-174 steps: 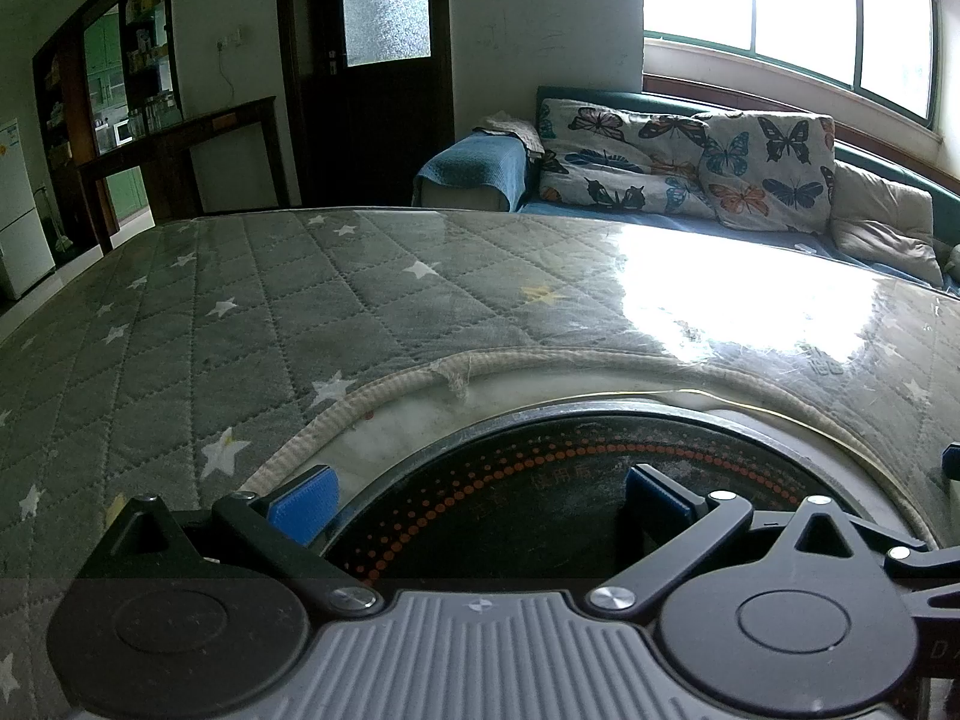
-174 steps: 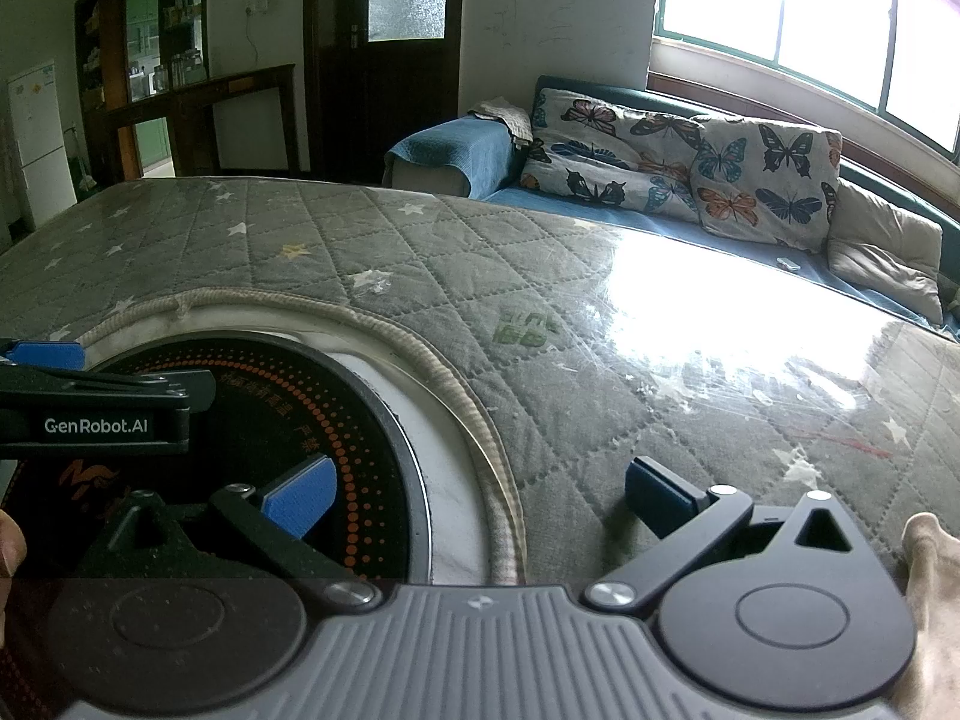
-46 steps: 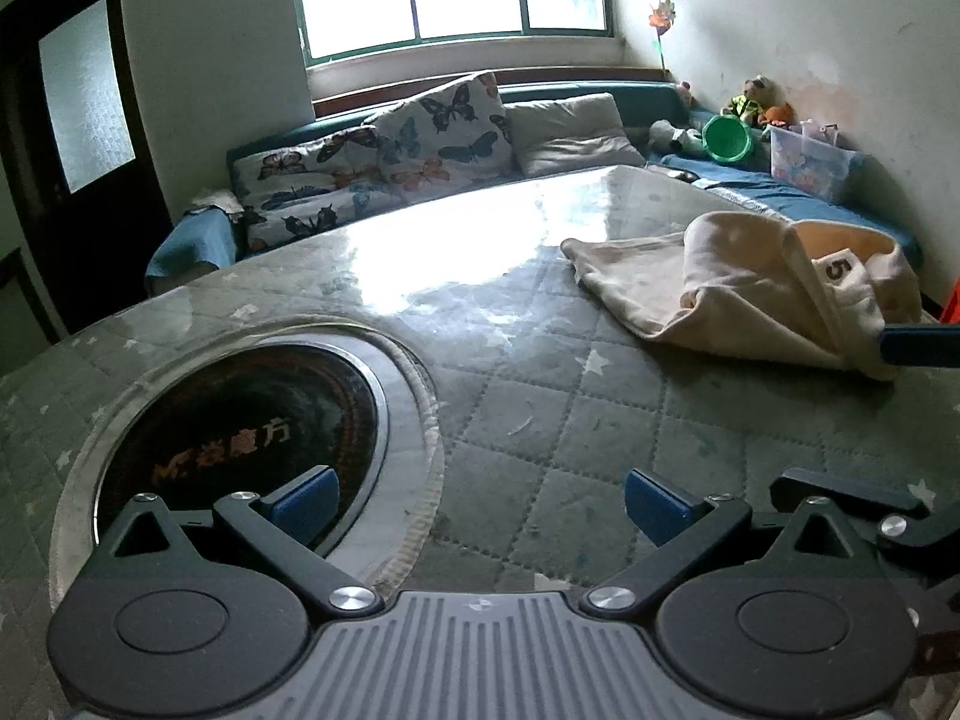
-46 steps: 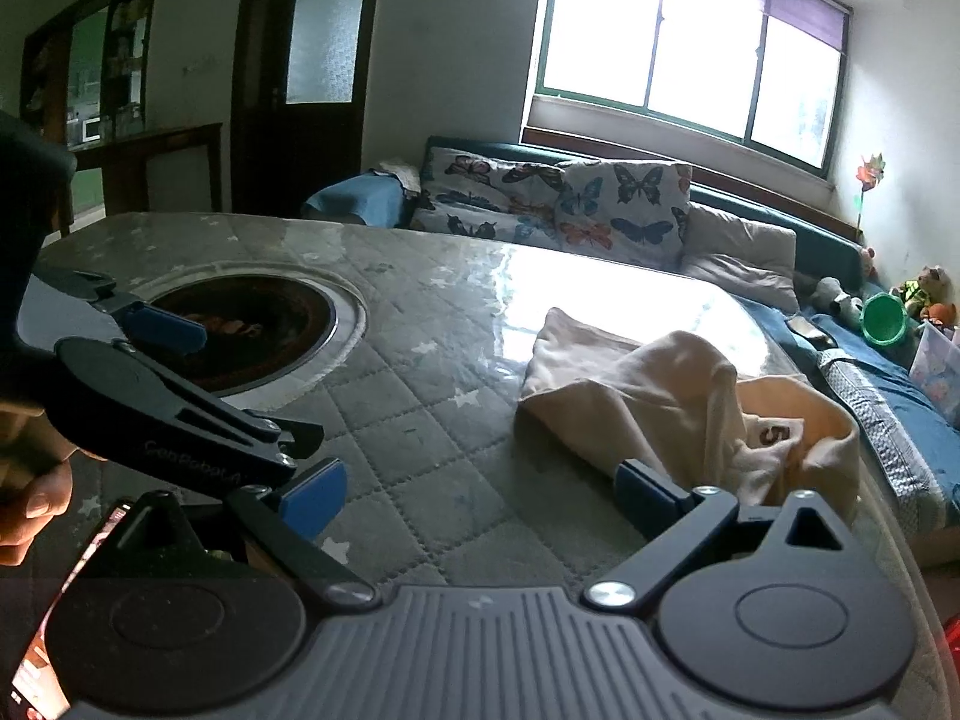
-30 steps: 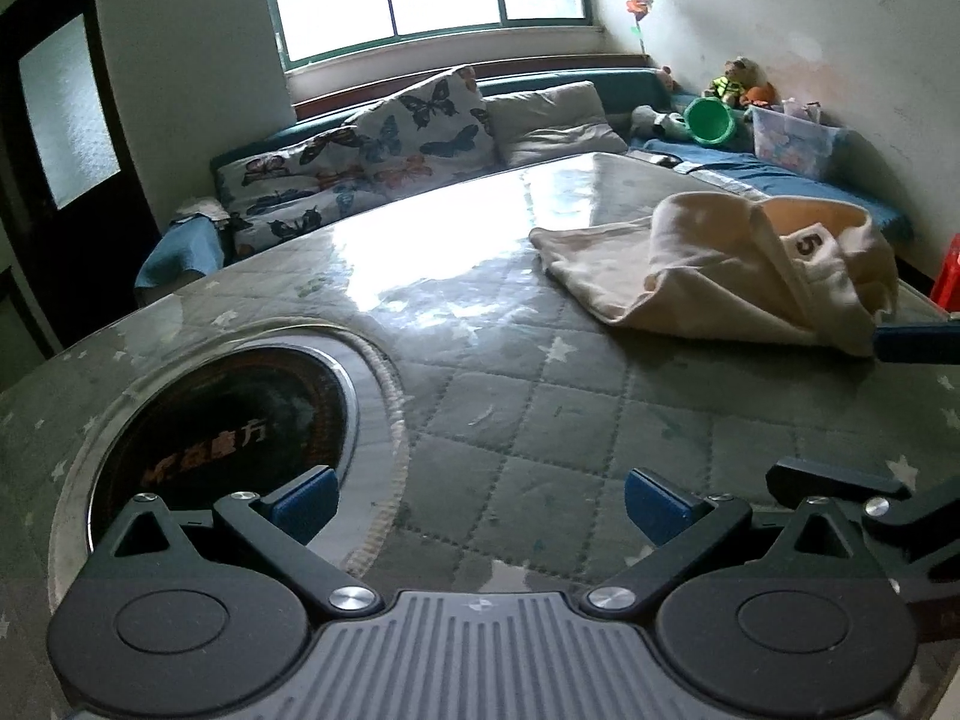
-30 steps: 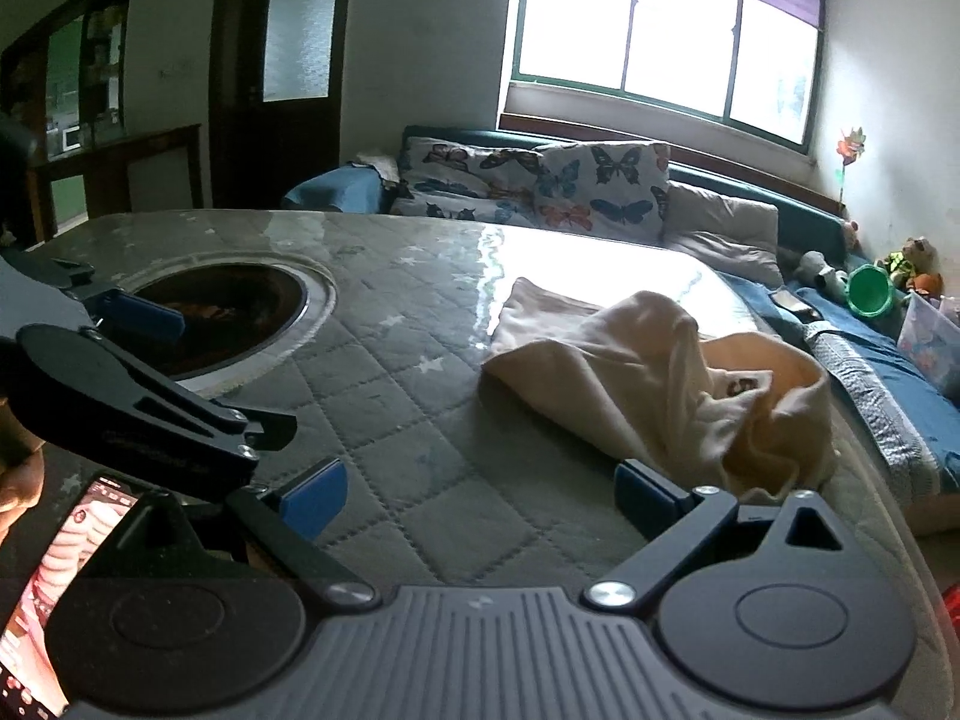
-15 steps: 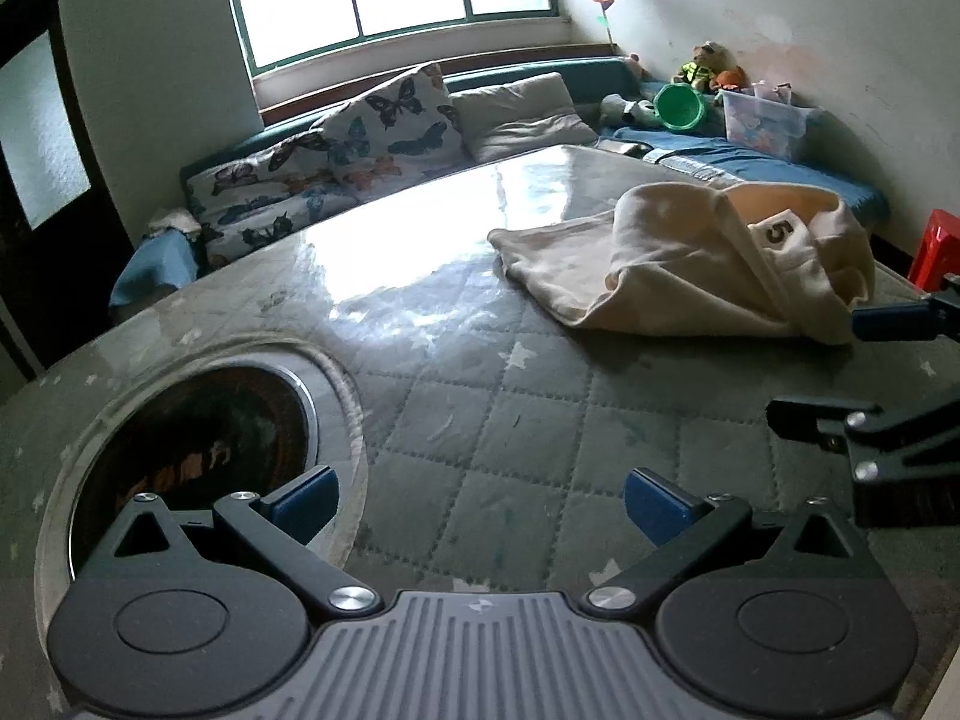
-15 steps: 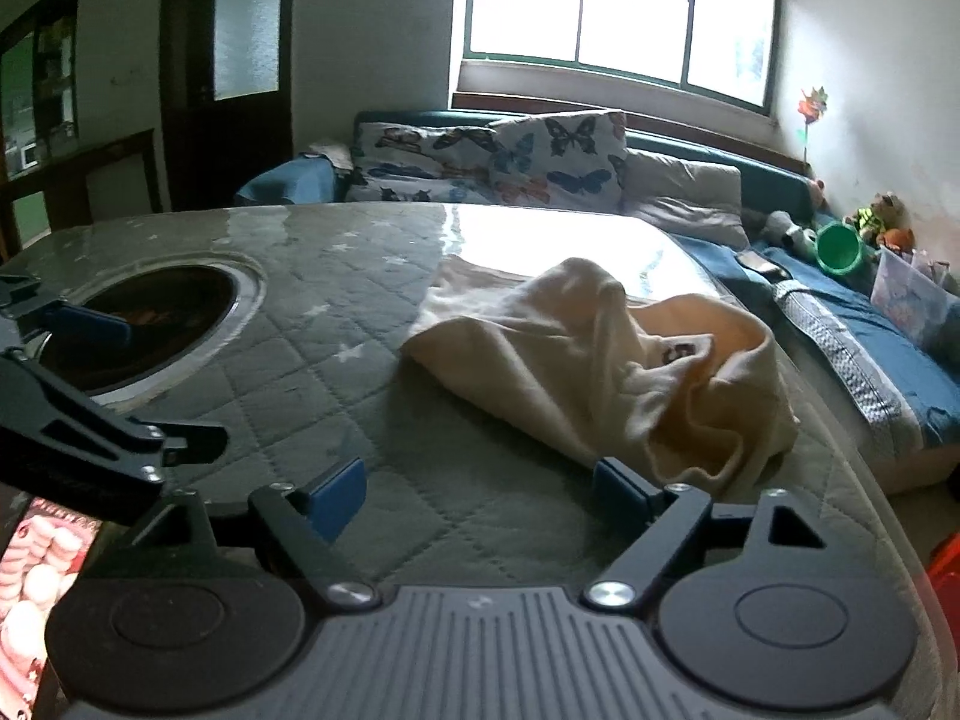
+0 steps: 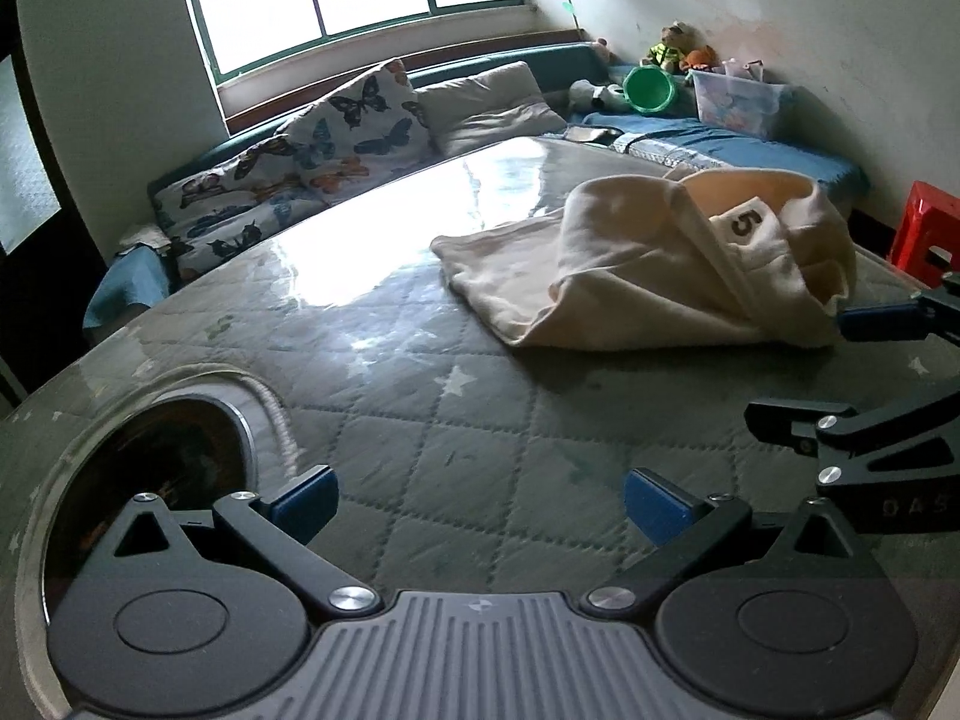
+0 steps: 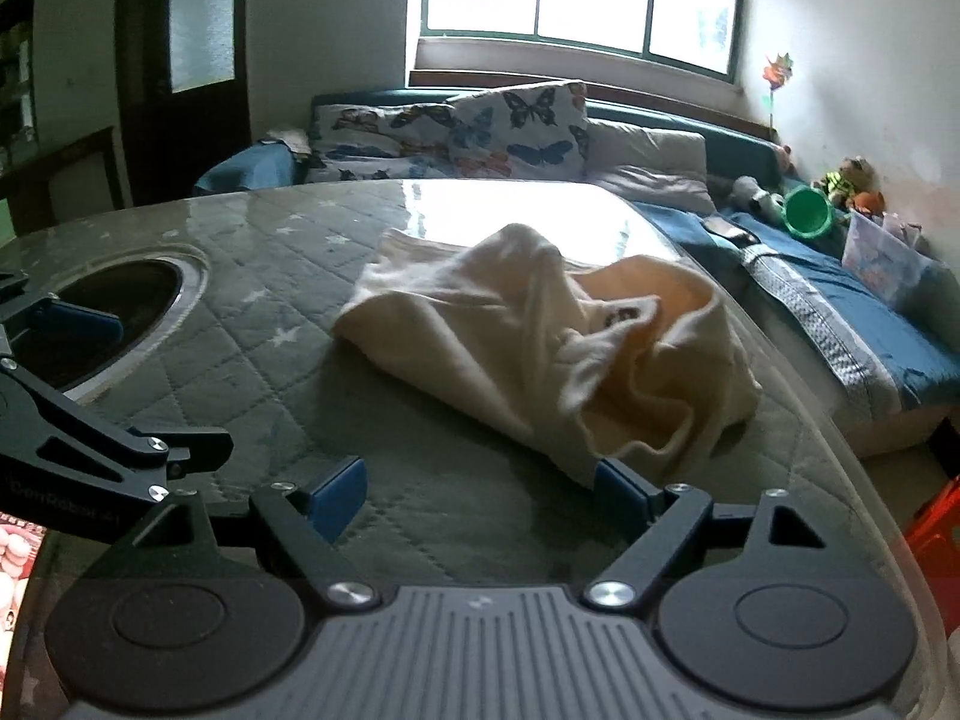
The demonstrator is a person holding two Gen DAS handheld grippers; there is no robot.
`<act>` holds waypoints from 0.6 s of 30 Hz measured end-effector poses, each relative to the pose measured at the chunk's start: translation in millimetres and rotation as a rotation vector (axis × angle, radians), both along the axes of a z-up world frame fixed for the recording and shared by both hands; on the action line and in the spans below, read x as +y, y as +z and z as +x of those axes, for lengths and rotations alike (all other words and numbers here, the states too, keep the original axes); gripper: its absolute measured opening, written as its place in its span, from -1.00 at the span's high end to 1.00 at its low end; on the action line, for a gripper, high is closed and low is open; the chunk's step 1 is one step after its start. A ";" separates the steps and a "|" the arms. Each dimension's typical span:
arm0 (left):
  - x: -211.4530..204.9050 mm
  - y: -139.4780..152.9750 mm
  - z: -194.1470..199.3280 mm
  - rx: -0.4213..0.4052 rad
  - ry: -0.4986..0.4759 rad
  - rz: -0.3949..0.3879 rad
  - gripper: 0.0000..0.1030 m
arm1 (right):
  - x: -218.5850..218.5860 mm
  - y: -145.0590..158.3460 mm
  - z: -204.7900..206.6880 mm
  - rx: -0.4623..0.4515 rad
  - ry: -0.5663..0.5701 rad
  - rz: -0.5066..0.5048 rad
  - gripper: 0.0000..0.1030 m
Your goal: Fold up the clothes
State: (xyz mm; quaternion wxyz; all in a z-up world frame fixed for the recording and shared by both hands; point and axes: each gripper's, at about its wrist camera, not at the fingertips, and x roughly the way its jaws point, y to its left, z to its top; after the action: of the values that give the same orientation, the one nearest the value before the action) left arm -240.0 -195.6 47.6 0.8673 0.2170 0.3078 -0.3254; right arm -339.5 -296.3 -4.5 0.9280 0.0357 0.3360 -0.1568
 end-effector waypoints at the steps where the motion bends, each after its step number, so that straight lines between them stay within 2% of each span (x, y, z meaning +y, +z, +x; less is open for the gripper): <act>1: -2.6 -0.3 0.0 0.003 -0.003 0.003 -1.00 | -2.3 -0.4 -1.0 0.003 -0.006 0.004 -0.66; 18: -36.1 -2.7 4.2 0.000 -0.014 0.046 -1.00 | -29.4 3.4 -0.7 -0.027 -0.058 0.014 -0.66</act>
State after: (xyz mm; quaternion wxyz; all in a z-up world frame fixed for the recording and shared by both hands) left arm -235.8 -231.7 44.9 0.8597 0.2390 0.3138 -0.3244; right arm -340.2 -325.7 -1.2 0.9273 0.0540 0.3234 -0.1806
